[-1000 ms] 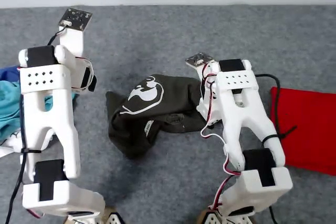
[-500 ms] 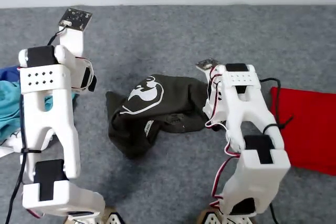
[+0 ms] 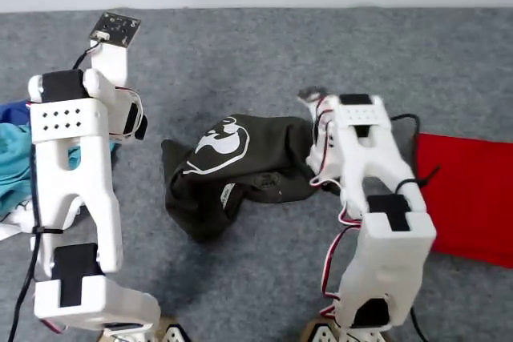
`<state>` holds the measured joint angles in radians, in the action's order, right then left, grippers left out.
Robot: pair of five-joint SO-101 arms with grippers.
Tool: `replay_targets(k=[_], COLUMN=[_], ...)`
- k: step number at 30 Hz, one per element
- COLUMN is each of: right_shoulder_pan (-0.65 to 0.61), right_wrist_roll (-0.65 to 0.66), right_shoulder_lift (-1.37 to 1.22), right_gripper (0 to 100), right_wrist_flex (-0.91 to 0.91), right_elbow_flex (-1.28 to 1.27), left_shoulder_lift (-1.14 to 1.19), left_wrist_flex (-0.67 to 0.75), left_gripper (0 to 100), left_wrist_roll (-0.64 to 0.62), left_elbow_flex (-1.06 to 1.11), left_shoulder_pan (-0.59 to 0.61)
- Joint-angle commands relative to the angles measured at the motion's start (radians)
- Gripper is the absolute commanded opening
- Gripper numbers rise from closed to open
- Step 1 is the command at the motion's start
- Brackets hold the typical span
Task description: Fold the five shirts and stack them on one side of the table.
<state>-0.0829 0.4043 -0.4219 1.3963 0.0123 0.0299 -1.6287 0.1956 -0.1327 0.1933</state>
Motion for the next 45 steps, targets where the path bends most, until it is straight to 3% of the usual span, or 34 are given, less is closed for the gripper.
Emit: replay_targets(k=[1,7,13,21,29,36,45], right_shoulder_pan=[-0.007,-0.012,-0.041,-0.186,-0.366,-0.369,-0.354], right_wrist_roll=[0.081,0.207,0.391,0.658,1.016,1.155,1.343], right_shoulder_lift=[0.111,0.262,0.377,0.426,0.453,0.475,0.426], right_gripper=[0.9,0.9,0.9,0.9,0.9,0.9,0.9], right_wrist_flex=[0.111,0.268,0.275,0.275,0.265,-0.028,-0.565], right_elbow_flex=[0.172,0.457,0.73,1.151,1.445,1.494,1.37], left_shoulder_lift=[-0.015,-0.084,-0.23,-0.402,-0.551,-0.71,-0.895], left_wrist_flex=[0.011,-0.003,-0.005,-0.083,-0.115,-0.112,-0.109], left_gripper=[14,14,14,14,14,14,14], left_wrist_roll=[-0.008,-0.008,-0.008,-0.003,-0.002,-0.002,-0.002], left_elbow_flex=[-0.01,-0.012,-0.005,-0.005,0.051,0.185,0.334], left_shoulder_pan=[0.008,0.066,0.127,0.224,0.267,0.264,0.262])
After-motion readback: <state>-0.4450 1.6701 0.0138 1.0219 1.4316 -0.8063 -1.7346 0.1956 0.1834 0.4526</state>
